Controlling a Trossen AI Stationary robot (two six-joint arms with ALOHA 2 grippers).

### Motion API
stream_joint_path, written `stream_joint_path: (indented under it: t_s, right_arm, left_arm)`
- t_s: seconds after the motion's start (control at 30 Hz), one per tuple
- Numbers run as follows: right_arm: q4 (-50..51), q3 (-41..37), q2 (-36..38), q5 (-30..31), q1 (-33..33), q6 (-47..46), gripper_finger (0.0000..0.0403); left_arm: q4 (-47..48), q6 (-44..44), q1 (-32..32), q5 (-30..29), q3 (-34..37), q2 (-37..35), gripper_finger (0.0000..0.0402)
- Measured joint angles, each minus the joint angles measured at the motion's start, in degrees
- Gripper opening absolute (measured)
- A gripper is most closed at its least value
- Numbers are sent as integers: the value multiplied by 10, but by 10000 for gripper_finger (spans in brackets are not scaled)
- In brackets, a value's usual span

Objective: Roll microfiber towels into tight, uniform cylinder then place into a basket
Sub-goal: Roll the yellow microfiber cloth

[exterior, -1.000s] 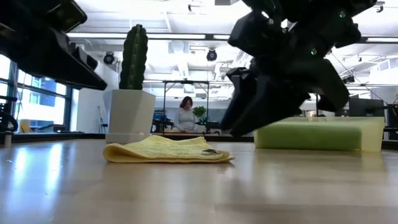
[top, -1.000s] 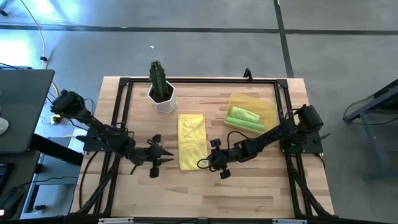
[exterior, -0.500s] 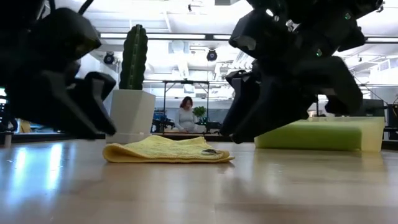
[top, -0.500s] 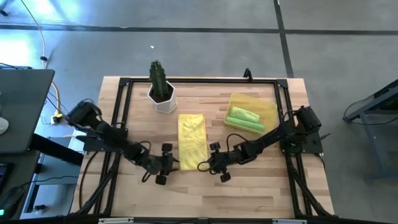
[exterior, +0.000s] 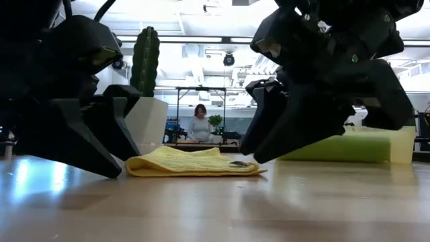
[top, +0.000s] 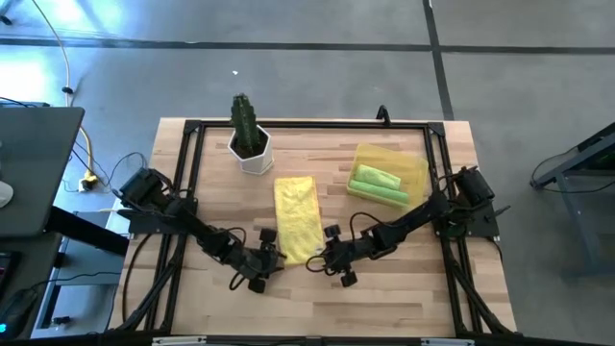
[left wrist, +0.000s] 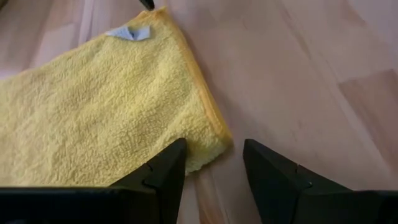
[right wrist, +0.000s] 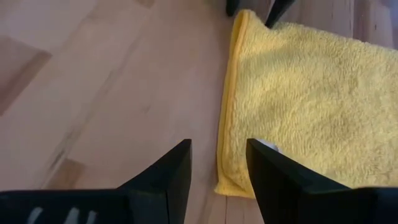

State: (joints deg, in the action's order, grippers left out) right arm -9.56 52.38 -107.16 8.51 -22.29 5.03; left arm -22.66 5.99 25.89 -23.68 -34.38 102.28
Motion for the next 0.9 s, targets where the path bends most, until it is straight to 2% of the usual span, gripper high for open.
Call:
stream_joint_path:
  t_s: [0.3, 0.53, 0.73, 0.9]
  right_arm:
    - [23, 0, -1, 0, 0, 0, 144]
    - [18, 0, -1, 0, 0, 4, 144]
    - [16, 0, -1, 0, 0, 4, 144]
    - [16, 0, -1, 0, 0, 11, 144]
  left_arm:
    - [17, -68, 12, -23, -27, -10, 154]
    - [52, -68, 0, -23, -31, -6, 154]
    - [58, -48, -25, 22, -31, -6, 154]
    - [57, 19, -40, 69, -32, -2, 154]
